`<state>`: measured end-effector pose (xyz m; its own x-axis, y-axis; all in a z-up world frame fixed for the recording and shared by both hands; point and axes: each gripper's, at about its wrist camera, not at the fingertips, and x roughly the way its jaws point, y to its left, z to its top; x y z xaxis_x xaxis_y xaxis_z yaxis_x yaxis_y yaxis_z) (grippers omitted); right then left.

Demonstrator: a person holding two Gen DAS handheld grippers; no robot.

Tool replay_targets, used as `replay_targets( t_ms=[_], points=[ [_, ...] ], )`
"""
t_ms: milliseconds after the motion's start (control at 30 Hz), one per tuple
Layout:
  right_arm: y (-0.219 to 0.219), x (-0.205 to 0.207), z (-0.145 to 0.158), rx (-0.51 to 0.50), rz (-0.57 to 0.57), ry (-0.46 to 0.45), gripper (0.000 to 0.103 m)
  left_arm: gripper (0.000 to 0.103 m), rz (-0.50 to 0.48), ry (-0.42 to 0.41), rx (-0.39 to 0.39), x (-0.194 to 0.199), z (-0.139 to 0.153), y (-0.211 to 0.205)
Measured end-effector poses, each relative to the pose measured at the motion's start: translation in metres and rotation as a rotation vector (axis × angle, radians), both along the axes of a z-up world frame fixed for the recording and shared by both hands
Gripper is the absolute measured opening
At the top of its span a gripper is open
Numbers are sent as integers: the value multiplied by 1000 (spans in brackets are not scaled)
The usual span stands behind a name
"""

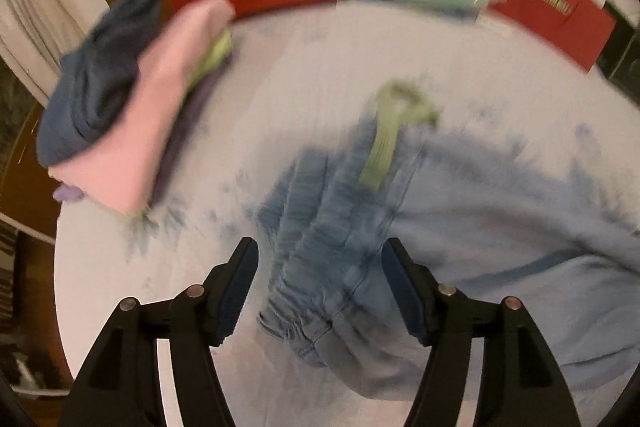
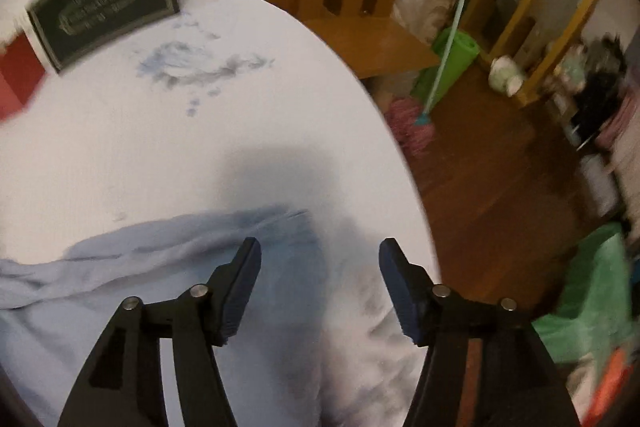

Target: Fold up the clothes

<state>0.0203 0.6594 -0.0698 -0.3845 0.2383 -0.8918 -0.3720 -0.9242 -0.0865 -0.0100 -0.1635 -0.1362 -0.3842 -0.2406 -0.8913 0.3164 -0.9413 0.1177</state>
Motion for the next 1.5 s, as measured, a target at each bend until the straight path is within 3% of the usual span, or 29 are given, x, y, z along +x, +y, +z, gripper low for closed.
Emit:
replay_targets(
  t_ms=[133, 333, 467, 533, 567, 667, 800, 933, 1033, 1167, 1267, 1333, 1500],
  points=[
    [-17, 44, -4, -87, 10, -15, 67, 66, -88, 19, -3, 0, 12, 11],
    [-39, 100, -23, -180, -13, -66, 67, 66, -178, -5, 18, -26, -3, 18],
    [-57, 122, -29, -268, -6, -66, 67, 63, -188, -69, -19, -60, -26, 10],
    [-69, 128, -33, -297, 12, -80, 57, 58, -167, -79, -27, -73, -36, 3],
    [-75, 128, -36, -284, 19, -96, 51, 58, -157, -84, -32, -80, -42, 0],
    [-81, 122, -45, -191, -6, -162, 50, 60, -129, -65, -32, -97, -44, -4],
    [-65, 126, -40, -121, -128, -207, 50, 61, -96, -75, -39, -102, -34, -1],
    [-53, 146, 3, -163, -130, -61, 53, 64, -93, -22, -79, -63, 0, 25],
    [-48, 141, 18, -191, -46, -37, 56, 66, -62, 23, -12, -34, 14, 49],
    [-39, 102, 9, -221, 129, -57, 55, 66, -5, 48, 107, -2, 7, 98],
    [-33, 63, -1, -270, 313, -71, 28, 65, 39, 40, 164, 24, -7, 158],
    [-35, 37, -8, -296, 483, -93, 27, 62, 67, 25, 187, 37, -14, 201],
    [-57, 5, -24, -385, 738, -188, 26, 60, 111, -16, 256, 49, -28, 280]
  ],
)
